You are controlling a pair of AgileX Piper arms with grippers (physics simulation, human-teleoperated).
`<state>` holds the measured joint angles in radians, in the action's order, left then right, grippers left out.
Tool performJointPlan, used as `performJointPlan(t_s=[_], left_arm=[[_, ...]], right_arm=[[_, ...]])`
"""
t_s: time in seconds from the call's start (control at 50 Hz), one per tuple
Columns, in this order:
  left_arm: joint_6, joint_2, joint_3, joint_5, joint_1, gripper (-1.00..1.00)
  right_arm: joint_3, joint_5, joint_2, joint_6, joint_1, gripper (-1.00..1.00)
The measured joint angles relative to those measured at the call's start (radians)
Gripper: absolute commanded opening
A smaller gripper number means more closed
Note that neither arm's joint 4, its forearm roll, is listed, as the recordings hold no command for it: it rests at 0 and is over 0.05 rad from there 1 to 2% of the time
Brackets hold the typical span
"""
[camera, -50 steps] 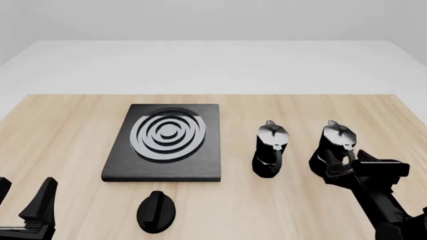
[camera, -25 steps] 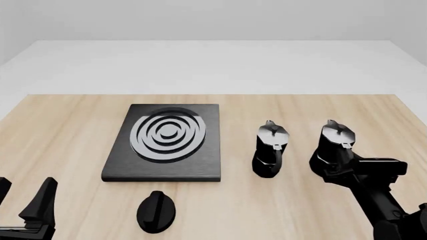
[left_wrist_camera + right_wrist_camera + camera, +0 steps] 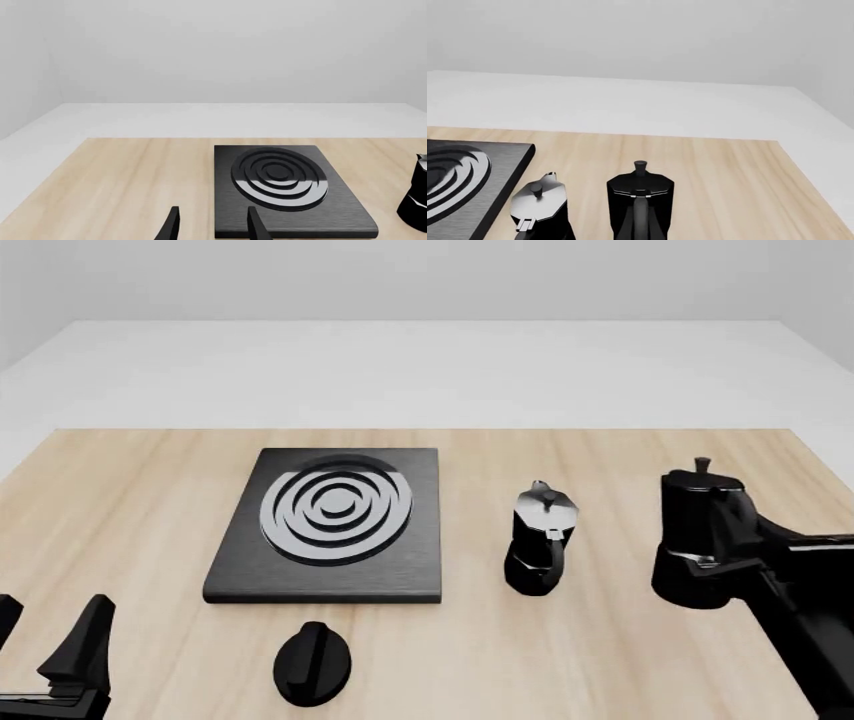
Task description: Put the right moka pot on the stove.
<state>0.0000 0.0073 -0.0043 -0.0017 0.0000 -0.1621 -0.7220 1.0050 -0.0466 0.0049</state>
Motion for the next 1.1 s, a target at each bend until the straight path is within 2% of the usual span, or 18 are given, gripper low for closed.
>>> performJointPlan(t_s=[0.3,0.44,0.54,0.82,1.1], left_arm=[[0.000,0.000,0.000,0.000,0.000,1.00],[0.000,0.000,0.000,0.000,0.000,1.00],[0.000,0.000,0.000,0.000,0.000,1.00],[0.000,0.000,0.000,0.000,0.000,1.00],[0.000,0.000,0.000,0.000,0.000,1.00]], right_arm=[[-0.112,0.281,-0.245,0.018,0.061,-1.00],[-0.189,0.357,-0.287,0.020,0.112,-1.00],[-0.229,0.374,-0.290,0.016,0.152,-1.00],[-0.287,0.247,-0.184,0.022,0.283,-1.00],[-0.281,-0.007,-0.013,0.031,0.388,-1.00]])
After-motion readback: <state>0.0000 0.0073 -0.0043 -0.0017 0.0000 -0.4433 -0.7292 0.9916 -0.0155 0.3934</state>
